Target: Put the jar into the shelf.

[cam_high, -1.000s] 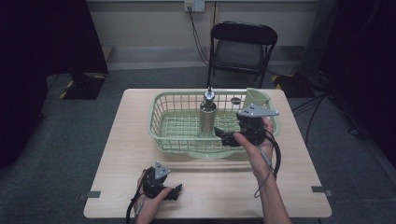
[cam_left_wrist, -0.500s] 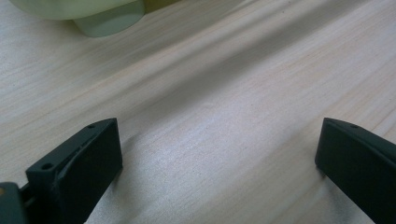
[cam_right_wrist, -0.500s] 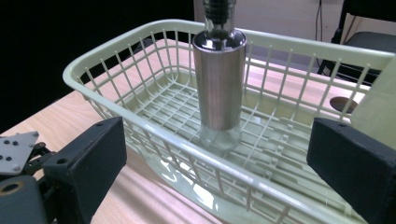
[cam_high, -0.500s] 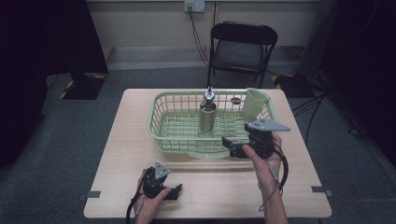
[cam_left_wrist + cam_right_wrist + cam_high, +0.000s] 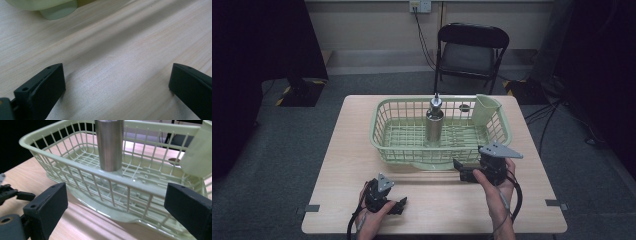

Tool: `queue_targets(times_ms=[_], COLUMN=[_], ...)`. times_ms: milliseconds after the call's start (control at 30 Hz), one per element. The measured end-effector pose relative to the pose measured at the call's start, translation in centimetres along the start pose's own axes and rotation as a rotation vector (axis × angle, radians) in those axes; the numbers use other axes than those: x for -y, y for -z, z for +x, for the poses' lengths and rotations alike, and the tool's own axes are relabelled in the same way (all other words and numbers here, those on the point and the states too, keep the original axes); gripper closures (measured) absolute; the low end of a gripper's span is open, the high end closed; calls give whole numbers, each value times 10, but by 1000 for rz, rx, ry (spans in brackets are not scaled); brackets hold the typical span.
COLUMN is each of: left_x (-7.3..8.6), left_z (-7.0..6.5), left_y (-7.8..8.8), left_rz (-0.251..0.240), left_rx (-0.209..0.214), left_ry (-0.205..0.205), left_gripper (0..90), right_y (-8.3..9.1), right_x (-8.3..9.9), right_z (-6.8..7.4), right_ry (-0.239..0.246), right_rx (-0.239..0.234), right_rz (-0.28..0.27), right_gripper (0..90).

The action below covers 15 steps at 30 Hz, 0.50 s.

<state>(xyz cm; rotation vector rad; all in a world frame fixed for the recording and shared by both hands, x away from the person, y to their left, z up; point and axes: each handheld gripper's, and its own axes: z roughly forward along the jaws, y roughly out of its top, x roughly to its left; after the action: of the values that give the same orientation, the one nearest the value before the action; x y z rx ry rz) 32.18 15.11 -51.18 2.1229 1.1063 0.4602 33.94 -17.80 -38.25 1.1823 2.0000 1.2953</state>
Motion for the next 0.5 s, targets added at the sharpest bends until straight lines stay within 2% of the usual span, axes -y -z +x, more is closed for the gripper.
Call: queue_targets(times_ms=[267,500], left_x=[0,0], left_z=[0,0], left_y=[0,0], left_rz=[0,-1], left_rx=[0,0], left_ry=[2,2], left_gripper=[3,3], right_y=[0,-3], right_x=[24,45], right_z=[-3,-4], right_ry=[-15,-16], right_rx=[49,60], right_rz=[-7,16], right_gripper=[44,44])
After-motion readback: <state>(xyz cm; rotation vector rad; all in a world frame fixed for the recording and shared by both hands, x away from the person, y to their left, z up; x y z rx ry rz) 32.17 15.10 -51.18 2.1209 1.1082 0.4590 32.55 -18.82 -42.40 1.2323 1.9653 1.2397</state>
